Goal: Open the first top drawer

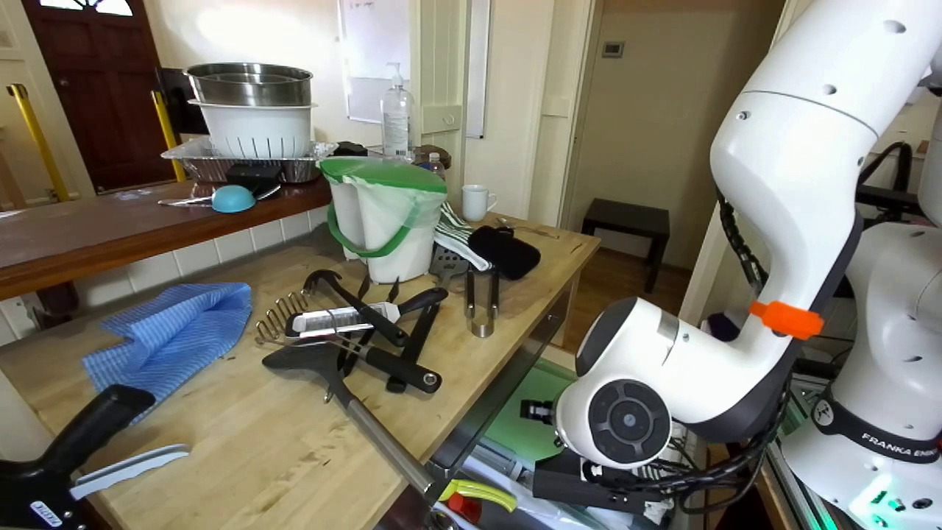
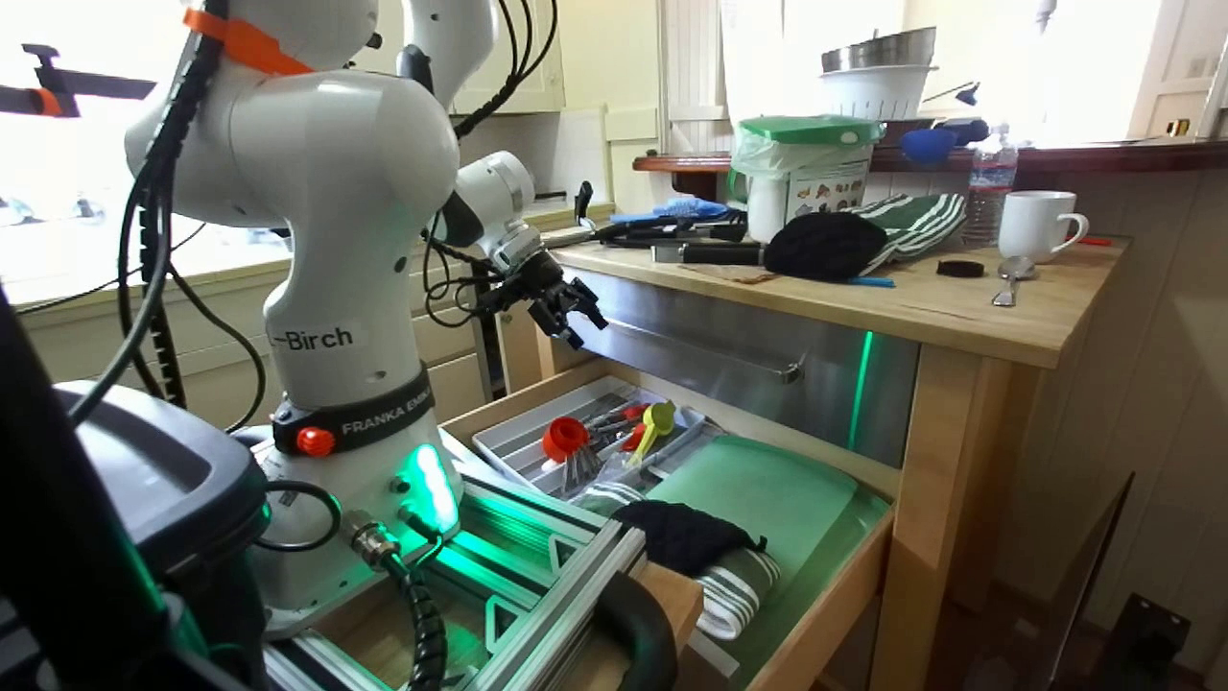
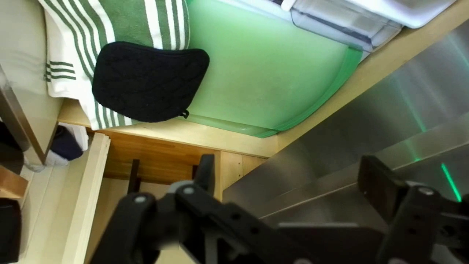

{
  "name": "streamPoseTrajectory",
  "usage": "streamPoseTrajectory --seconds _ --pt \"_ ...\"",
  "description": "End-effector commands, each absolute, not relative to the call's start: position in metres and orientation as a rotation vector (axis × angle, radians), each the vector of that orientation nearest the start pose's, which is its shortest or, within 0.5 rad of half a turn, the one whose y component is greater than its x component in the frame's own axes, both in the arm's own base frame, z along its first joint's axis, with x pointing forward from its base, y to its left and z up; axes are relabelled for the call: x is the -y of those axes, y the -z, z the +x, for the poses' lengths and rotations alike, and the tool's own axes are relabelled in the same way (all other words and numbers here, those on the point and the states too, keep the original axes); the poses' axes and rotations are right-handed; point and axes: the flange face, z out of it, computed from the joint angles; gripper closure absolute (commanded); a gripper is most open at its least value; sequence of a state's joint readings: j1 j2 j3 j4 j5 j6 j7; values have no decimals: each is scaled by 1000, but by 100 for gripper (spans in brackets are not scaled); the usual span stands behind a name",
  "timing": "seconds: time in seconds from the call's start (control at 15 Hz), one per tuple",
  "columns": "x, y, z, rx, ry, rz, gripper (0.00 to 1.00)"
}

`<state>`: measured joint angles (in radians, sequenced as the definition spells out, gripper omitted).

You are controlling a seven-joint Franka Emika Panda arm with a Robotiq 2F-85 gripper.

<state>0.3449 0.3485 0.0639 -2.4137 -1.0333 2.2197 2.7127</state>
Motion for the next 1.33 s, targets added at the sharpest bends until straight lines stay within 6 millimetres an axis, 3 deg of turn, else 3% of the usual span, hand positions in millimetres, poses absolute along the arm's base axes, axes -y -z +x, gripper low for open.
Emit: streamPoseTrajectory --seconds 0.0,0.2,0.4,0.6,0.93,1.2,1.27 --pt "-157 -120 432 -2443 1122 -2467 0" --pt "-159 -97 438 -2360 1111 -2473 0" --pt "-168 -67 422 -2238 1023 -2553 0" --pt "-187 -57 408 -2084 930 -2574 0" --pt "-201 -97 399 -2028 811 -2333 0" --pt "-186 -128 384 -1997 785 -2147 0" --pt "-179 -129 380 -1990 773 -2112 0"
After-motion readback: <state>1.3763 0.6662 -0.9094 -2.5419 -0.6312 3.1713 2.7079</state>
